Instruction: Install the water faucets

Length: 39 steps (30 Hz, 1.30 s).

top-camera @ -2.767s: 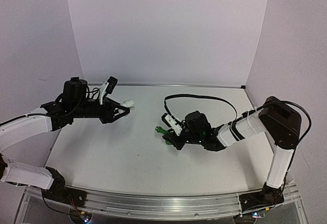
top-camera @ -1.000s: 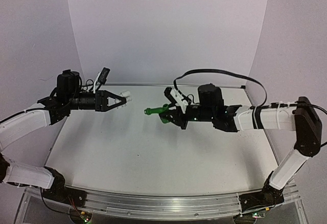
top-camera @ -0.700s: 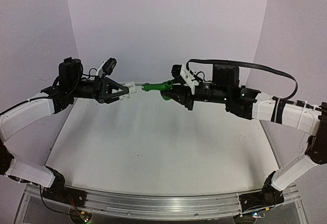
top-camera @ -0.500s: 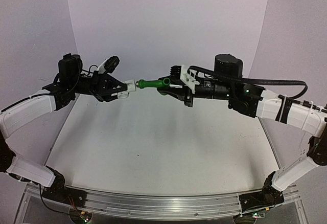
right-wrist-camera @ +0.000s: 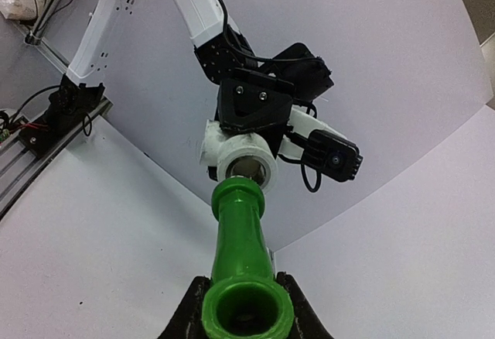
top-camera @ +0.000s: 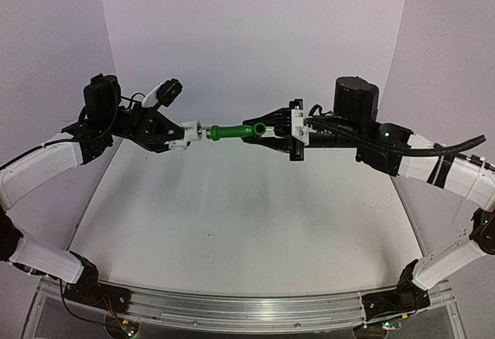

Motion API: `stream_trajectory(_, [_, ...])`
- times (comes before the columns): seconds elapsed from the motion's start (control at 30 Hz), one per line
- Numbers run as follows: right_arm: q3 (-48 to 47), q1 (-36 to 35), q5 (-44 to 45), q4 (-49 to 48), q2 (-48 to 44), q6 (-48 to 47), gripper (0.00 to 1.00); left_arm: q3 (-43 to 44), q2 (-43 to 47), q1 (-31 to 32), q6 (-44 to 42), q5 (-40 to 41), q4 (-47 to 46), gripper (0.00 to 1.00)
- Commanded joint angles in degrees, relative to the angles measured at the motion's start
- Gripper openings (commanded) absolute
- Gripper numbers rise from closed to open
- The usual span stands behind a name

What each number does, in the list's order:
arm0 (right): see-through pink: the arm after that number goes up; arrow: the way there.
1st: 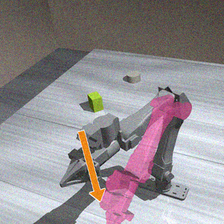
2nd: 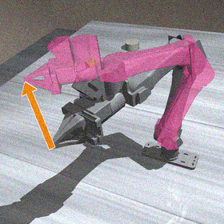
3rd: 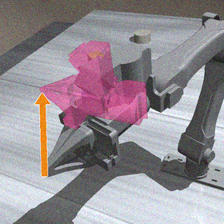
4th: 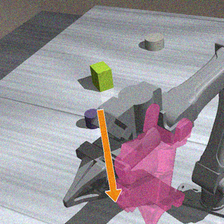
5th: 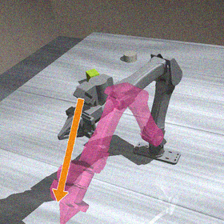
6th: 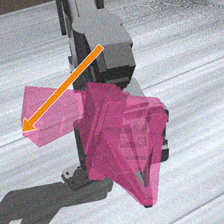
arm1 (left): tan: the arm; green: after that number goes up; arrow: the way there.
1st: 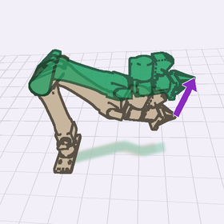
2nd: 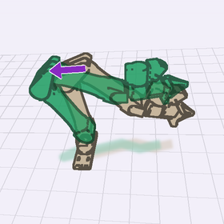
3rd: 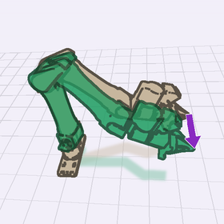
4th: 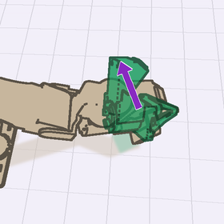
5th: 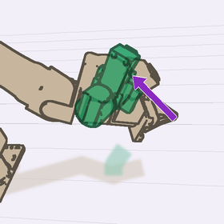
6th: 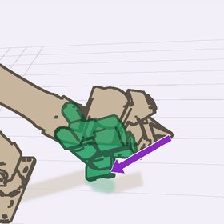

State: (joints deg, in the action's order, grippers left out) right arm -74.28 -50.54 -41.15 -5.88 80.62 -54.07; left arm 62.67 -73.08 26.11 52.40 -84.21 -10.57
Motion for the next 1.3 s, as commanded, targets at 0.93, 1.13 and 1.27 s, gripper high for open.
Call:
stream_trajectory(0.93, [-5.71,-1.55,-4.34,-6.33,4.45,4.65,0.0,2.13,2.13,1.49,-3.05,-0.82,-2.79,0.0])
stream_trajectory(1.13, [-5.16,-2.94,-1.4,-6.34,4.63,3.9,0.0,3.21,1.95,1.47,-3.53,0.95,-2.84,0.0])
stream_trajectory(1.27, [-4.6,-3.55,-0.41,-6.35,4.55,3.68,0.0,3.39,1.91,1.4,-3.75,1.83,-2.9,0.0])
